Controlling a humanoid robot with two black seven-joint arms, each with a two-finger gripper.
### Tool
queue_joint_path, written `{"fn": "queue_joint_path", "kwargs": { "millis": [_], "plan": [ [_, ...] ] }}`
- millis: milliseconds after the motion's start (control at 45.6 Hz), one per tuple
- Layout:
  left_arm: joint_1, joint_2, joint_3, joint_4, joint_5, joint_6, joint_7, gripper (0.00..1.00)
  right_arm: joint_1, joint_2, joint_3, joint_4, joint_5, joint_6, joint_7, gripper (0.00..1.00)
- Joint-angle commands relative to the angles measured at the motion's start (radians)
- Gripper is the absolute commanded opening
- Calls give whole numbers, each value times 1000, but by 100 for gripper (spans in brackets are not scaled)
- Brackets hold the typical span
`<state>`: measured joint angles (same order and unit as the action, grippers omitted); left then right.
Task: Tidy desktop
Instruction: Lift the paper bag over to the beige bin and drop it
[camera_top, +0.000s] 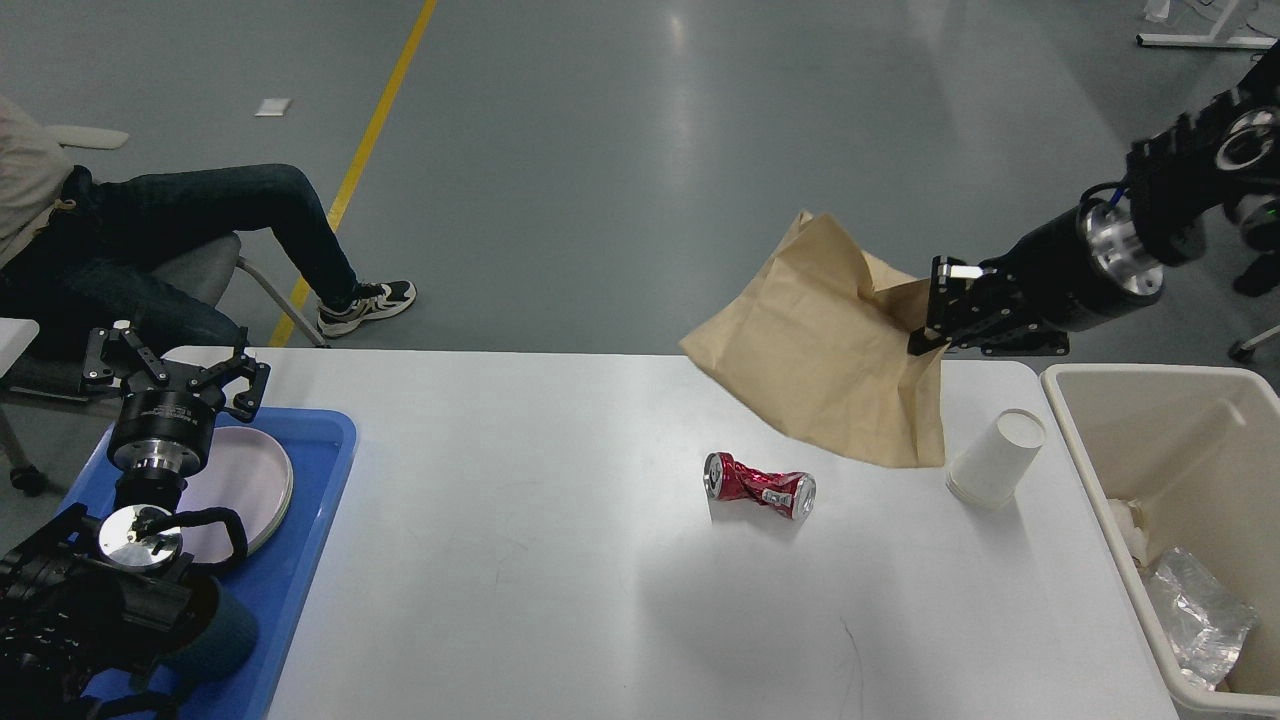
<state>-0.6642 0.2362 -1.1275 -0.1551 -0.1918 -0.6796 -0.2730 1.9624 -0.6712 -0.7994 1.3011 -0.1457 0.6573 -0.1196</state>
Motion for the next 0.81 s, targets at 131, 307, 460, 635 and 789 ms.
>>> {"fn": "queue_joint_path", "kwargs": {
  "millis": [131, 307, 460, 635, 789],
  "plan": [
    [0, 0, 0, 0, 0, -1, 0, 96, -77, -93, -30, -170, 0, -30, -2, 0],
    [0, 0, 0, 0, 0, 0, 0, 96, -252, -133, -43, -296, 15, -188, -2, 0],
    [0, 0, 0, -1, 0, 0, 0, 96, -411, -185, -53, -309, 15, -453, 0, 0],
    [0, 0, 0, 0, 0, 0, 0, 96, -658, -183, -35, -505, 18, -558, 0, 0],
    [0, 0, 0, 0, 0, -1, 0, 96, -830, -165, -29, -626, 15, -570, 3, 41]
  ]
}}
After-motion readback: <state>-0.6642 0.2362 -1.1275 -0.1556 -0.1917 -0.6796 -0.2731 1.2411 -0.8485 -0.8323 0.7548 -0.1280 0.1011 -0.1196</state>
